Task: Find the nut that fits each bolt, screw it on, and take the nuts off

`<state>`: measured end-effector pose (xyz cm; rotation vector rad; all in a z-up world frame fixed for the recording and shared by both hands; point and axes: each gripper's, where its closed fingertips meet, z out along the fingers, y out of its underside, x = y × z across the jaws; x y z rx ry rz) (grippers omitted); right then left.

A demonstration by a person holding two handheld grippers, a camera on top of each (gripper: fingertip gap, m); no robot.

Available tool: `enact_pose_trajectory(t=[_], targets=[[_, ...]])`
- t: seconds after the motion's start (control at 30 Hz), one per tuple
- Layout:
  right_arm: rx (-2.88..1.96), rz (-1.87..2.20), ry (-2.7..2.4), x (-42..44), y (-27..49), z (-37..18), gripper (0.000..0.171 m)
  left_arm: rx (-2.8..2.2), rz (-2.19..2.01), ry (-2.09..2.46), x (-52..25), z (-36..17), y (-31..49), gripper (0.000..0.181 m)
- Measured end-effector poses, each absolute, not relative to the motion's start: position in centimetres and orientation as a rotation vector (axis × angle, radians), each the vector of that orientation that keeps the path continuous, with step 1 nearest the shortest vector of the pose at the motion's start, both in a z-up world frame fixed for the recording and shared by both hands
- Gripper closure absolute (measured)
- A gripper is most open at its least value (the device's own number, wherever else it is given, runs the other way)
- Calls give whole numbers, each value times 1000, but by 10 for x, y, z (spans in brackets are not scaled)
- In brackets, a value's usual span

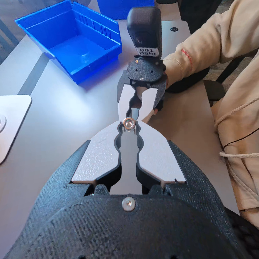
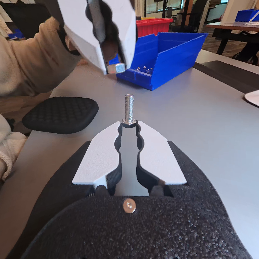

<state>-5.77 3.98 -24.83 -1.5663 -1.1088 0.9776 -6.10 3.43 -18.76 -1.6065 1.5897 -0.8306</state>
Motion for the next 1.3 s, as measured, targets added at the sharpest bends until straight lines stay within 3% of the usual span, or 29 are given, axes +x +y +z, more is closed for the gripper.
enact_pose_trajectory(t=[0.3,1.3], targets=[[-1425,1006,-1038,-54,33,-218,153,-1665,-843,1703,-42,-182,31,163],[-1419,1027,-1014,-54,34,-217,153,-1613,-837,1697,-40,-179,32,159]])
